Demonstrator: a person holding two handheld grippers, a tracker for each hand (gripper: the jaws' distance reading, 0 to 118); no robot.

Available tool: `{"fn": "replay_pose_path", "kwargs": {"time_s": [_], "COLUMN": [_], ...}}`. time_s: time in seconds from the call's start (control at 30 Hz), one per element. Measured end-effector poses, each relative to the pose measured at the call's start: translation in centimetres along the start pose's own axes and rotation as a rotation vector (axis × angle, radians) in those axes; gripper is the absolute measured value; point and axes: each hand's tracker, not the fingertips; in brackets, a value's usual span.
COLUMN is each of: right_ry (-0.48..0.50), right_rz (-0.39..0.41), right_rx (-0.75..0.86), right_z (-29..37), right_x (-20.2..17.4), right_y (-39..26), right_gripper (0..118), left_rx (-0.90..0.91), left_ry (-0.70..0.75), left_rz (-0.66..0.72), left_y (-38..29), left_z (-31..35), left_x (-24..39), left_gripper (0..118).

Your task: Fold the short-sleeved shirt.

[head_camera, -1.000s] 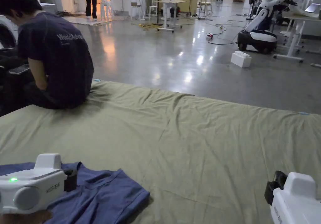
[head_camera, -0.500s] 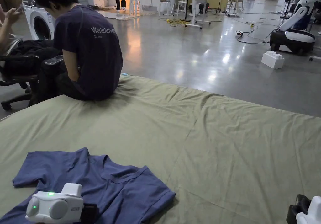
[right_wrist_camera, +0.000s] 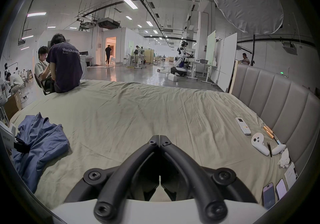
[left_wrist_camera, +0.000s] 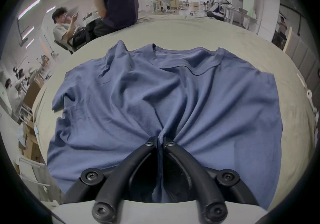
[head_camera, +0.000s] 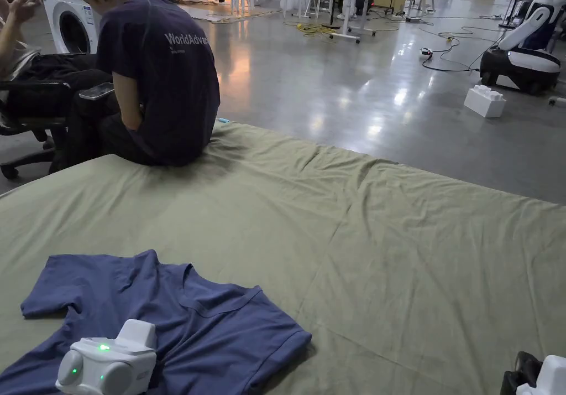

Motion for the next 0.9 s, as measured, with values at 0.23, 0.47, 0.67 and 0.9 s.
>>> {"fn": "replay_pose_path", "kwargs": {"time_s": [0.23,0.47,0.67,0.9], "right_ry": [-0.001,0.003,0.007,-0.009], "right_rz": [0.006,-0.006,-0.022,-0.041], "right_rx": [0.007,0.024,0.048,0.099], "right_z": [0.4,0.6,1.3,2.8], "right_x": [-0.1,-0.3,0.0,2.1], "right_y": [0.4,1.0,1.6,2.7], "right_gripper": [0,0,0,0], "left_rx": [0.166,0.304,0.448,0.649], "left_ry": [-0.106,-0.145,-0.217,-0.317], "left_rz": [0.214,0.163,0.205,0.114], "left_y": [1.2,3.2,5.8,11.0], "left_z": [3.2,9.3,14.1,19.6], "left_x": [-2.2,-1.5,-0.1,3.4], "left_gripper": [4,4,4,4]}}
